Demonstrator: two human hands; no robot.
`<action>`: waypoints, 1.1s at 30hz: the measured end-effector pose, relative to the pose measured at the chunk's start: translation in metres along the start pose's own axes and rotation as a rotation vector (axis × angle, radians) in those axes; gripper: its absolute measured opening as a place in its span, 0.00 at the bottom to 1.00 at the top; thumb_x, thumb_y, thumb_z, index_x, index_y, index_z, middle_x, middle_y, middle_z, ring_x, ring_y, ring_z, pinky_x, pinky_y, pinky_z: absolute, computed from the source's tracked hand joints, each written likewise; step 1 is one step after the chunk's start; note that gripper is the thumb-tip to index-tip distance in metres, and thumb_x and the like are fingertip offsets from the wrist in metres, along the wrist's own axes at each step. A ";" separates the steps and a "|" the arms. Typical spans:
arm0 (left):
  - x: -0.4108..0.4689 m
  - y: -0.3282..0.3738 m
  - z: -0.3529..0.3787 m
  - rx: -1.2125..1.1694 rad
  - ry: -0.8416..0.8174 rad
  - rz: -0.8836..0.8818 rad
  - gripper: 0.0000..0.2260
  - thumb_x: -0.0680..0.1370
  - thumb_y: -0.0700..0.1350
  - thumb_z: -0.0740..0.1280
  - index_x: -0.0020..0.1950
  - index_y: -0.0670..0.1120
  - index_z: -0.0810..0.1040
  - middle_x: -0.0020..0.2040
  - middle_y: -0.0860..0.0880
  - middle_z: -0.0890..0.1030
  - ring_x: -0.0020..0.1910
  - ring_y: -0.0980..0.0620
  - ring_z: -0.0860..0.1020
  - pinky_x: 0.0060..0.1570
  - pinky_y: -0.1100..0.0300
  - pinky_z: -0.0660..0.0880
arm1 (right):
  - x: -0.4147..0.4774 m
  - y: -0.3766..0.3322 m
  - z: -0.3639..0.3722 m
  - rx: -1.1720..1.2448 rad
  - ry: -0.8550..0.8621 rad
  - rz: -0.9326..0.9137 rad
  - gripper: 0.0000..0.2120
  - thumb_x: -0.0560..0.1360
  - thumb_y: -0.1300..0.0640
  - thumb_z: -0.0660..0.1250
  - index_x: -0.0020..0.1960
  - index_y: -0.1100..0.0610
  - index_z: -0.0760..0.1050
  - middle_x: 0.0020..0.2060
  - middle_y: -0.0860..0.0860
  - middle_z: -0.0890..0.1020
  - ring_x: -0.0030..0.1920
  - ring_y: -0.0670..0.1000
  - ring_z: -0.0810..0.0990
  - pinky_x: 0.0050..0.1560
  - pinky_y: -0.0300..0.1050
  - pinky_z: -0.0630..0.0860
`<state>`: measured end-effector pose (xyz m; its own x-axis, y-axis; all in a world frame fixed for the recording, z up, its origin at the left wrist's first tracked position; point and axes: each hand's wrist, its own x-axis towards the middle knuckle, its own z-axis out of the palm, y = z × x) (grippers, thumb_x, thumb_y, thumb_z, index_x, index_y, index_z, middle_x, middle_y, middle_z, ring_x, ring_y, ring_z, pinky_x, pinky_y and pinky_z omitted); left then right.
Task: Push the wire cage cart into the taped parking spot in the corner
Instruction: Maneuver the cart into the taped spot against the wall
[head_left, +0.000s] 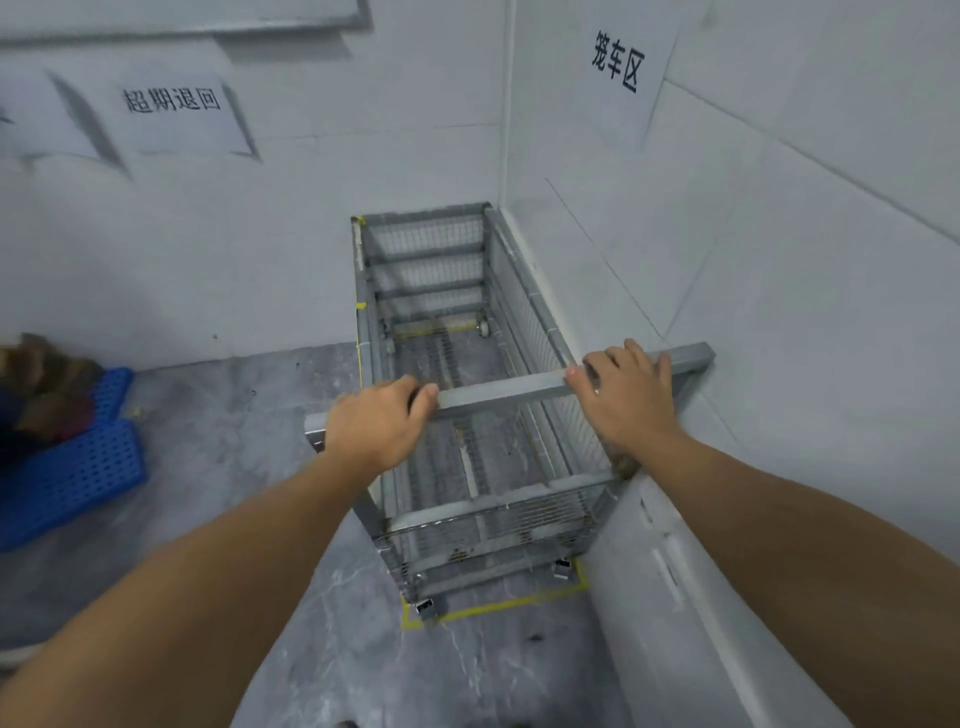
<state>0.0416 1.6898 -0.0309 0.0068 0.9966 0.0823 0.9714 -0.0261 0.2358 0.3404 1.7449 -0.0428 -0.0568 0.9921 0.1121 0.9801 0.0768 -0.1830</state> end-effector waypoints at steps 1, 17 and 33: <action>0.000 0.002 0.000 0.006 0.016 -0.027 0.21 0.81 0.62 0.47 0.49 0.52 0.75 0.41 0.49 0.80 0.39 0.45 0.77 0.41 0.51 0.70 | 0.005 0.008 -0.002 -0.015 -0.005 -0.005 0.28 0.81 0.36 0.45 0.63 0.49 0.75 0.66 0.52 0.76 0.74 0.57 0.62 0.74 0.69 0.49; 0.011 0.012 0.006 0.175 0.055 -0.122 0.27 0.79 0.65 0.43 0.47 0.55 0.78 0.44 0.53 0.78 0.44 0.47 0.76 0.37 0.54 0.68 | 0.021 0.026 0.000 -0.043 0.059 0.010 0.27 0.82 0.41 0.45 0.47 0.51 0.80 0.47 0.51 0.81 0.55 0.56 0.75 0.71 0.61 0.57; 0.008 0.008 0.011 0.185 0.109 -0.116 0.24 0.80 0.64 0.46 0.49 0.57 0.80 0.47 0.54 0.78 0.47 0.50 0.76 0.37 0.56 0.66 | 0.019 0.034 0.007 -0.065 0.134 -0.050 0.29 0.81 0.38 0.47 0.39 0.49 0.81 0.41 0.48 0.82 0.48 0.54 0.76 0.60 0.59 0.61</action>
<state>0.0520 1.6981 -0.0390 -0.1235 0.9775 0.1711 0.9912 0.1131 0.0692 0.3711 1.7674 -0.0532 -0.0840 0.9646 0.2500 0.9872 0.1148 -0.1110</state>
